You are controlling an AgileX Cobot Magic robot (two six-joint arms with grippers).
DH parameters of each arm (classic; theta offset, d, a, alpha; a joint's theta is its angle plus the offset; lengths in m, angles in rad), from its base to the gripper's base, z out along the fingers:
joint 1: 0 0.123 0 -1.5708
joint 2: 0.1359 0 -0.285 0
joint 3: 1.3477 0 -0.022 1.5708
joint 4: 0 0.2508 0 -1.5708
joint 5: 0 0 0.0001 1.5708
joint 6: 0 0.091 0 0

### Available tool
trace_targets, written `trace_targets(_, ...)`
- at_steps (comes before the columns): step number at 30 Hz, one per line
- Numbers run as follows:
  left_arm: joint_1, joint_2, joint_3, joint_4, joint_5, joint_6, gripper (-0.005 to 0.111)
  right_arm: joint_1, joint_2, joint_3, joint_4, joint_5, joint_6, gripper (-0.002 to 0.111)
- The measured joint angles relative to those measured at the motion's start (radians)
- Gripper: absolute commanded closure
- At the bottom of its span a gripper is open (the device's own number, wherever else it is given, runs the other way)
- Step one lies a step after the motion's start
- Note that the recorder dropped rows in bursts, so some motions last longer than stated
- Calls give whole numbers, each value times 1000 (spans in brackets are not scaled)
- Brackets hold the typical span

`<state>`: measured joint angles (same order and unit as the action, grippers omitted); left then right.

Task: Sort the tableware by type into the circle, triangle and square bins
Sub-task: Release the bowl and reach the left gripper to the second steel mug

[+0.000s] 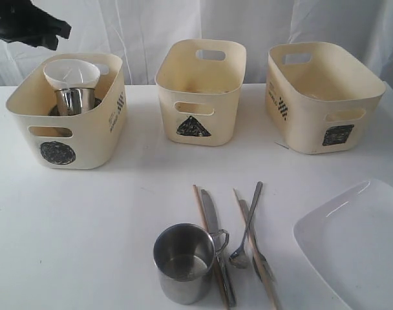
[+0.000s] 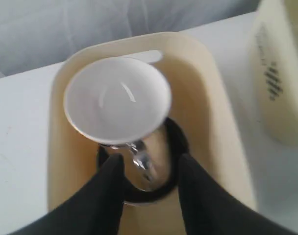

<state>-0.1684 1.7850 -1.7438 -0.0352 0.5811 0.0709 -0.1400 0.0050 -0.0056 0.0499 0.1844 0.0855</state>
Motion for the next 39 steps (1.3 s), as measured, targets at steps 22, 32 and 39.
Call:
trace_targets(22, -232, -327, 618, -308, 50, 184, 59, 0, 0, 0, 0, 0, 0, 108)
trace_targets(32, -428, -323, 621, -320, 48, 191, 41, 0, 0, 0, 0, 0, 0, 108)
trace_targets(39, -457, -313, 623, -338, 31, 155, 39, 0, 0, 0, 0, 0, 0, 108)
